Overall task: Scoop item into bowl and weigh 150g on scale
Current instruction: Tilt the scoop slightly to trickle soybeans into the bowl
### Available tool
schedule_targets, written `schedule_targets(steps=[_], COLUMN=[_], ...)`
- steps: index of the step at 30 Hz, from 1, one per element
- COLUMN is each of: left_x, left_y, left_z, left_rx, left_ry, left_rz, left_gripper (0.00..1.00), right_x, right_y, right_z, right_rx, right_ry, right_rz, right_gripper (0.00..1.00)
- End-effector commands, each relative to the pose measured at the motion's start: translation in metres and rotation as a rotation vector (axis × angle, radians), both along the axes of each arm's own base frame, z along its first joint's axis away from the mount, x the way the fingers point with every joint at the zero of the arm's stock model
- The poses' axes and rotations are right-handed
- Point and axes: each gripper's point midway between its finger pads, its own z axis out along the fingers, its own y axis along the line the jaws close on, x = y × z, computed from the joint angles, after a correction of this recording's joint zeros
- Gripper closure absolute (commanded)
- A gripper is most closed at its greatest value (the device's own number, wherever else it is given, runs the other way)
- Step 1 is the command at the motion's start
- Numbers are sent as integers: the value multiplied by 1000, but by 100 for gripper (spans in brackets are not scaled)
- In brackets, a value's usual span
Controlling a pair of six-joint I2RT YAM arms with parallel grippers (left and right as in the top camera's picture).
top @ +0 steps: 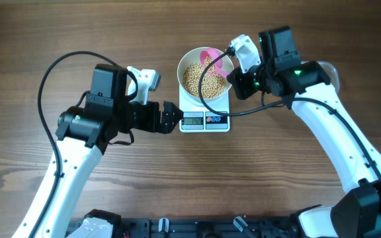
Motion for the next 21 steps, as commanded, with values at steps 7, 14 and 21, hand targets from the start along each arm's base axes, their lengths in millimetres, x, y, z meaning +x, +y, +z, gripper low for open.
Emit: schedule_targets(steps=[7, 14, 21], left_x=[5, 5, 5], left_y=[2, 2, 2], left_z=[8, 8, 8], left_rx=[-3, -3, -3], left_ry=[-25, -24, -25], left_rz=[8, 8, 8], left_gripper=[0, 0, 0], right_x=[1, 2, 4], right_y=[7, 4, 5], right_z=[23, 21, 22], right_rx=[46, 19, 26], right_ry=[-54, -64, -72], right_rz=[23, 29, 32], right_gripper=[96, 96, 96])
